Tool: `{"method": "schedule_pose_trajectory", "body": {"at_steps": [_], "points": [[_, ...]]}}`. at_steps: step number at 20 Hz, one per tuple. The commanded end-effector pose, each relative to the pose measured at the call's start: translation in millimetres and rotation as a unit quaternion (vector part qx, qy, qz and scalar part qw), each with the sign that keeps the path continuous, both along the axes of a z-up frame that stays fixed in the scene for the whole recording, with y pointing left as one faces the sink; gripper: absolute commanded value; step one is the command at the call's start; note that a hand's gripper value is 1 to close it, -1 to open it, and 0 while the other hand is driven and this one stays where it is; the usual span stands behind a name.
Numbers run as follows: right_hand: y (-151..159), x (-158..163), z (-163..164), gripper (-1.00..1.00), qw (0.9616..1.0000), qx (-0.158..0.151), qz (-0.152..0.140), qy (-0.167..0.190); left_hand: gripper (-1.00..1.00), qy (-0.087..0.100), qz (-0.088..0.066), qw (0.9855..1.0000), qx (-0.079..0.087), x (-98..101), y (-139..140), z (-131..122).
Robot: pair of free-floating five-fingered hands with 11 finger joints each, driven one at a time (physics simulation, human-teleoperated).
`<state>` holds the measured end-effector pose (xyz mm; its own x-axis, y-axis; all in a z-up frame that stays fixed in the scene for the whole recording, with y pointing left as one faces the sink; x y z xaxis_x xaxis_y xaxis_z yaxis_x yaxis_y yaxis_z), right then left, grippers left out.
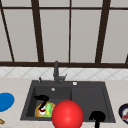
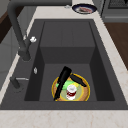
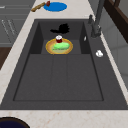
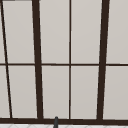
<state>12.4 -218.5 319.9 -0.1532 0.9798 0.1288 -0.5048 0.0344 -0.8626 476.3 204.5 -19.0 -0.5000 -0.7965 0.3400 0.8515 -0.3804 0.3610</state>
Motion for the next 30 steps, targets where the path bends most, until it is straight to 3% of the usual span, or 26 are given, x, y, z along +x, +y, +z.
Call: {"method": "schedule_pose_trajectory", "body": {"at_steps": [1, 4, 10, 16, 19, 25, 27, 30], "points": [[0.0, 0.0, 0.0, 0.00, 1.0000, 0.000, 0.000, 0.000, -1.00, -0.023, 0.000, 0.9991, -0.037, -3.2, 0.2, 15.5], [0.0, 0.0, 0.0, 0.00, 1.0000, 0.000, 0.000, 0.000, -1.00, -0.037, -0.001, 0.9976, -0.059, -4.5, -0.2, 21.9], [0.0, 0.0, 0.0, 0.00, 1.0000, 0.000, 0.000, 0.000, -1.00, -0.013, -0.005, 0.9949, -0.100, -6.6, -0.8, 42.4], [0.0, 0.0, 0.0, 0.00, 1.0000, 0.000, 0.000, 0.000, -1.00, -0.010, -0.007, 0.9883, -0.152, -10.5, 3.7, 52.0], [0.0, 0.0, 0.0, 0.00, 1.0000, 0.000, 0.000, 0.000, -1.00, -0.013, -0.008, 0.9839, -0.178, -12.4, 8.5, 55.5], [0.0, 0.0, 0.0, 0.00, 1.0000, 0.000, 0.000, 0.000, -1.00, -0.018, -0.009, 0.9736, -0.227, -16.9, 14.9, 59.5], [0.0, 0.0, 0.0, 0.00, 1.0000, 0.000, 0.000, 0.000, -1.00, -0.011, -0.009, 0.9693, -0.246, -20.6, 18.7, 65.3], [0.0, 0.0, 0.0, 0.00, 1.0000, 0.000, 0.000, 0.000, -1.00, -0.012, -0.010, 0.9616, -0.274, -25.5, 21.6, 70.6]]}}
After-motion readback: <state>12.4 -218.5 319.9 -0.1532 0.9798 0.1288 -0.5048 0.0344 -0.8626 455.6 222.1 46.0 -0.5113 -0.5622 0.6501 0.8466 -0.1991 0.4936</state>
